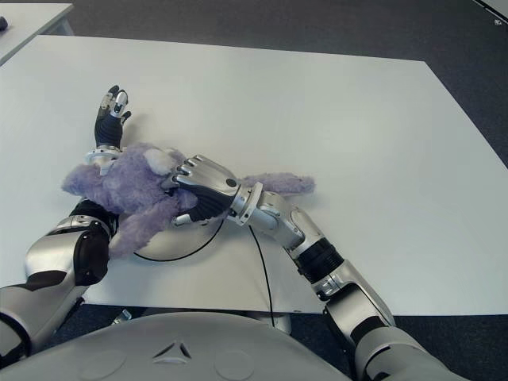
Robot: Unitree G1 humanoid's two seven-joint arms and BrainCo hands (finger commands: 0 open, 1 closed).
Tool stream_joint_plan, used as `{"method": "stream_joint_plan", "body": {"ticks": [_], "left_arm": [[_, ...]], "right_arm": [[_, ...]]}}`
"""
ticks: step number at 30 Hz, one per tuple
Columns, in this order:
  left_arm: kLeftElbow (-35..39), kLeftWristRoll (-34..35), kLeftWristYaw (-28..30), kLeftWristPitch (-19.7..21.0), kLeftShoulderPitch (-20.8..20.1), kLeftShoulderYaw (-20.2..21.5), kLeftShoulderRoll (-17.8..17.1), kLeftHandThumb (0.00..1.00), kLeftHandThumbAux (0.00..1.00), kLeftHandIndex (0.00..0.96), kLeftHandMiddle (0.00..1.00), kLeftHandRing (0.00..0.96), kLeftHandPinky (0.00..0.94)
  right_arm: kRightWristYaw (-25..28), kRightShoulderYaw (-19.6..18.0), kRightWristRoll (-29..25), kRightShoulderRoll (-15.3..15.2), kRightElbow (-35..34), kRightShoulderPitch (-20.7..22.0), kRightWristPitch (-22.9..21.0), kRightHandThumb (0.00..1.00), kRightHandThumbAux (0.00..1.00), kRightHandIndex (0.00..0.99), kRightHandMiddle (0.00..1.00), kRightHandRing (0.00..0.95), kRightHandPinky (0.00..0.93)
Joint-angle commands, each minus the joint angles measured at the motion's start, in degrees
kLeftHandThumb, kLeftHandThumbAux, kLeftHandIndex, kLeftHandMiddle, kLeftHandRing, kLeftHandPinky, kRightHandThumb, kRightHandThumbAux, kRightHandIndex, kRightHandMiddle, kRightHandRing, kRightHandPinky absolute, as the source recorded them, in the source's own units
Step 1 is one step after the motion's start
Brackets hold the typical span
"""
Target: Put the doll into the plate.
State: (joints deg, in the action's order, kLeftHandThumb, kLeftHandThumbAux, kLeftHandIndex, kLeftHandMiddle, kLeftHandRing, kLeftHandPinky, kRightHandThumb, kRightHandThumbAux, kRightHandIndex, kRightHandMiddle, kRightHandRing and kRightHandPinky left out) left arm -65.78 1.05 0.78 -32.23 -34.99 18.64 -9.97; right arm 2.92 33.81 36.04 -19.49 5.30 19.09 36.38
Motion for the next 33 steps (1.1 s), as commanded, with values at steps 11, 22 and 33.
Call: {"method": "stream_joint_plan", "body": {"ticks": [11,22,33], "left_arm": [[-8.68,0.49,-0.57,2.02,13.60,-0.83,8.28,0.000,0.357,0.066,0.095,0.032,0.000],[-8.70,0.28,-1.37,2.98,13.47,-1.03,8.23,0.000,0.353,0.054,0.083,0.020,0.000],[-8.64,0.33,-1.27,2.65,13.52,-1.04,8.34,0.000,0.354,0.052,0.080,0.019,0.000]], "right_arm": [[21.31,9.78,5.04,-4.27,5.77,-5.02,-9.76,0.130,0.363,0.000,0.000,0.000,0.000],[19.45,10.72,5.33,-5.15,6.26,-4.68,-7.78,0.116,0.243,0.000,0.000,0.000,0.000],[19.77,10.50,4.40,-5.14,5.73,-5.20,-8.72,0.122,0.218,0.000,0.000,0.000,0.000]]}}
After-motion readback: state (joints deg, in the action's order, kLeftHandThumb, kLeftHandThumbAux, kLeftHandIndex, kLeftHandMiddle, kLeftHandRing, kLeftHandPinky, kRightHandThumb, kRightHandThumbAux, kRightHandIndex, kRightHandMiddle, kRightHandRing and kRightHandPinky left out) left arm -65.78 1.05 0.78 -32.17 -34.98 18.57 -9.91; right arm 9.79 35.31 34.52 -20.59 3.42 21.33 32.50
